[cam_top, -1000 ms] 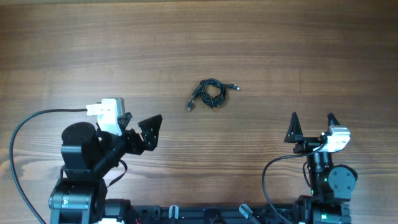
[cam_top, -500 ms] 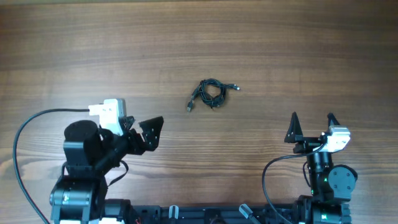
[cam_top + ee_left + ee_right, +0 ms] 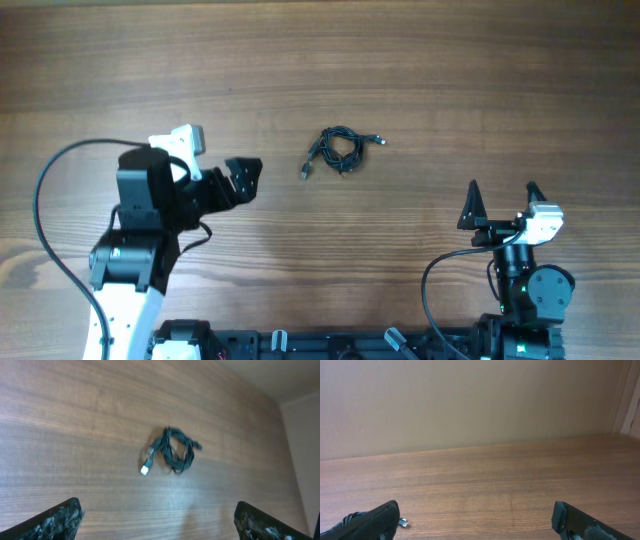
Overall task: Untangle cables
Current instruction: 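Move the left gripper forward over the coiled black cable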
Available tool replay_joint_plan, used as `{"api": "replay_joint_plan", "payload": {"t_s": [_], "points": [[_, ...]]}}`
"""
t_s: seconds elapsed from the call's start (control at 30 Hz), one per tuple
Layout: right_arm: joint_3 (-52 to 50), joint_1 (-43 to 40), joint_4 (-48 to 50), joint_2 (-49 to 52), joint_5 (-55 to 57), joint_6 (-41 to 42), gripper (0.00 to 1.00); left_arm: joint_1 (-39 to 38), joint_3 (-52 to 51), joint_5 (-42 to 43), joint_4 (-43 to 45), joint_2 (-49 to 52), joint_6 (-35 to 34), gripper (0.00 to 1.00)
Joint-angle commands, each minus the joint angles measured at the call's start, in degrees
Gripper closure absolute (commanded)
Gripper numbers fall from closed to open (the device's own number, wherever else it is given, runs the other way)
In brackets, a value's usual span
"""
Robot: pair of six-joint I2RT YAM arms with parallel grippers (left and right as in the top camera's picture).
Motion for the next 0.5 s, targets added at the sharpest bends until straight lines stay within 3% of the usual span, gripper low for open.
{"api": "replay_joint_plan", "payload": {"t_s": [0.0, 0.47], "points": [[-0.1, 0.2, 0.2, -0.1, 0.0, -1.0, 0.0, -1.7, 4.4, -3.0, 0.2, 4.2, -0.6, 0.01], [-0.1, 0.2, 0.2, -0.1, 0.0, -1.0, 0.0, -8.2, 4.9, -5.8, 1.7, 8.5, -0.8, 0.01]]}}
